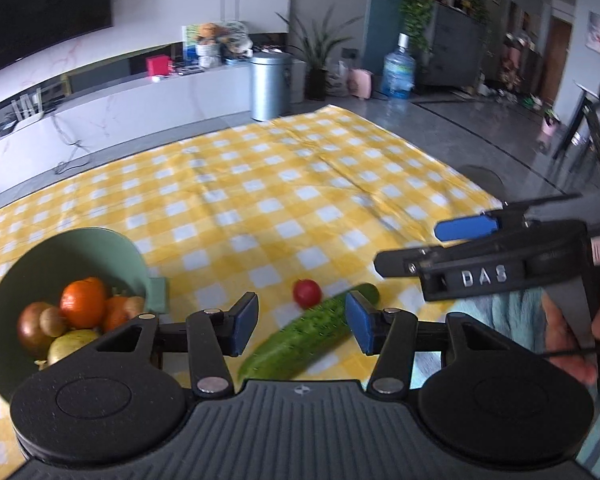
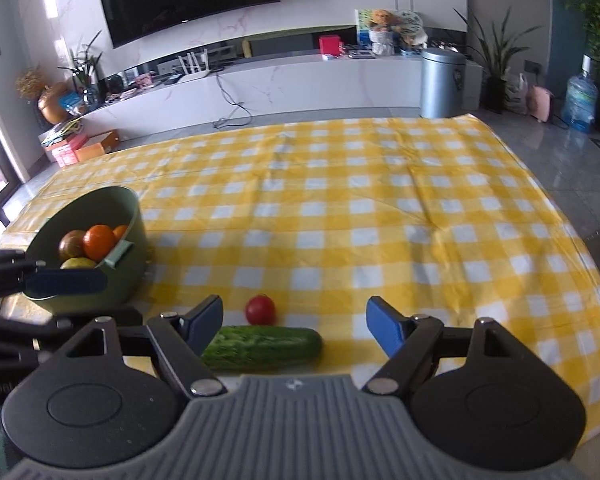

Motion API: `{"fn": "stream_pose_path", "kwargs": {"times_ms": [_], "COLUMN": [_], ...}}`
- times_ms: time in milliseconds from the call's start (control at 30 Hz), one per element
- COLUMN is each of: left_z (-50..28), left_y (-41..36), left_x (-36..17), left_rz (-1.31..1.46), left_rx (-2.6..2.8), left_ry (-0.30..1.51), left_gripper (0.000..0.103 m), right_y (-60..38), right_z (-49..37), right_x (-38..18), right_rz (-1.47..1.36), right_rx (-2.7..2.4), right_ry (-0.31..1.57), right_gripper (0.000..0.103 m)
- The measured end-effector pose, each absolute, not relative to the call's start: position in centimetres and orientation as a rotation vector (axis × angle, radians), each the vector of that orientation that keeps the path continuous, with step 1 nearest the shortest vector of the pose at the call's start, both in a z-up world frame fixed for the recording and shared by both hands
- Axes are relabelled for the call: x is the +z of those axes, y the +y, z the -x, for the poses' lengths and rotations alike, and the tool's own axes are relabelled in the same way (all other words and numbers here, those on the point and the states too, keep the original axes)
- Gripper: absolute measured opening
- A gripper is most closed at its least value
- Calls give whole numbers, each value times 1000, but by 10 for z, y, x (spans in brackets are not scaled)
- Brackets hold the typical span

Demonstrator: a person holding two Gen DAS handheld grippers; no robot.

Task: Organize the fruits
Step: 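Withdraw both open tools from the colander toward the cucumber and tomato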

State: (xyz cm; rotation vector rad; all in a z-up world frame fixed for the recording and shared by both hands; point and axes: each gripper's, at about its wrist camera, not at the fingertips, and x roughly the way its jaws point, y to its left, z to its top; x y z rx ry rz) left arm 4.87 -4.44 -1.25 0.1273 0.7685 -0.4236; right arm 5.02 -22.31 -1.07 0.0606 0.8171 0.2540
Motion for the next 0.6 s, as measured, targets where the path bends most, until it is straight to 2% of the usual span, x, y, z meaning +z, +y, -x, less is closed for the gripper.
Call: {"fn": "stream_pose_path", "kwargs": {"times_ms": [167,267,467,600], "left_z": [-49,-52,-56,-61], "left_y": [-56,-56,-64,-77], "left_x": [-32,-42,-53,-61], "left_rz": [-205,-212,-308,-399], "left_rx": [-462,-475,-494,-517], "left_ry": [798,817,809,812], "left_gripper": [69,72,78,78], "right_y": [-232,-236,-247,-249], "right_z": [-51,-51,-64,-70], "right_x": [-28,-29,-41,-46], "right_rz": [-102,-133,-241,-281], "right_rx": [258,258,261,269], "right_ry": [849,822,884,914], "right_gripper": [77,91,92,92]}}
